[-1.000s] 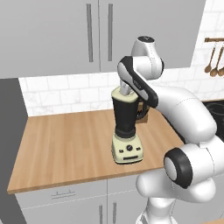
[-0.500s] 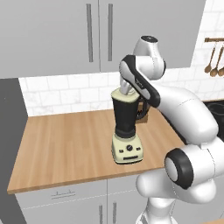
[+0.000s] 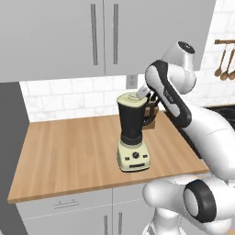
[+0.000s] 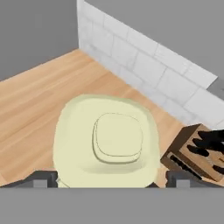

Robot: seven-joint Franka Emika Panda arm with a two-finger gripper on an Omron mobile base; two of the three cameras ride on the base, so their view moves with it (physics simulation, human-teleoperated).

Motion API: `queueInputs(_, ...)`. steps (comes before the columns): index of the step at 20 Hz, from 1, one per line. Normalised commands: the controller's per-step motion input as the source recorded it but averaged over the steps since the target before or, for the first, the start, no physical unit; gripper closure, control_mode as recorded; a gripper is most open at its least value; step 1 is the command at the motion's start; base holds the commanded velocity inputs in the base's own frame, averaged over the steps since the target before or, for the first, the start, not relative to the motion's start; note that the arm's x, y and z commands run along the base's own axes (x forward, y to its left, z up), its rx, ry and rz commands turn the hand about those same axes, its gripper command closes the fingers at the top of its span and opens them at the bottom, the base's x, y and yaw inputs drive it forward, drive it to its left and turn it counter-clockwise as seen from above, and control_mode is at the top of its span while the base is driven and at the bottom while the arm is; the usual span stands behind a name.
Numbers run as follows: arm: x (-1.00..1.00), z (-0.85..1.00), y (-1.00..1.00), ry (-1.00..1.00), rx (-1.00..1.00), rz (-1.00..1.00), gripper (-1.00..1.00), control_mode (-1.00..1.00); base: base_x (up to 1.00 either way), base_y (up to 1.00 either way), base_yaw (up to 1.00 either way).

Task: Close the lid blender by securely placing the lid on top.

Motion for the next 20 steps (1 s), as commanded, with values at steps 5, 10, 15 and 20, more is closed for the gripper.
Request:
queueInputs(5, -1.0, 0.26, -0.47, -0.74, 0.23, 0.0, -1.0, -1.0, 0.0, 0.0, 0.0)
queueInputs(10, -1.0, 0.57, -0.55, -0.71, 0.17, 0.01, -1.0, -1.0, 0.0, 0.0, 0.0)
queueInputs(15, -1.0, 0.58, -0.58, -0.65, 0.07, 0.02, -1.0, -1.0, 0.0, 0.0, 0.0)
queueInputs(20, -1.0, 0.84, -0.5, -0.64, 0.26, 0.0, -1.0, -1.0, 0.0, 0.0, 0.0)
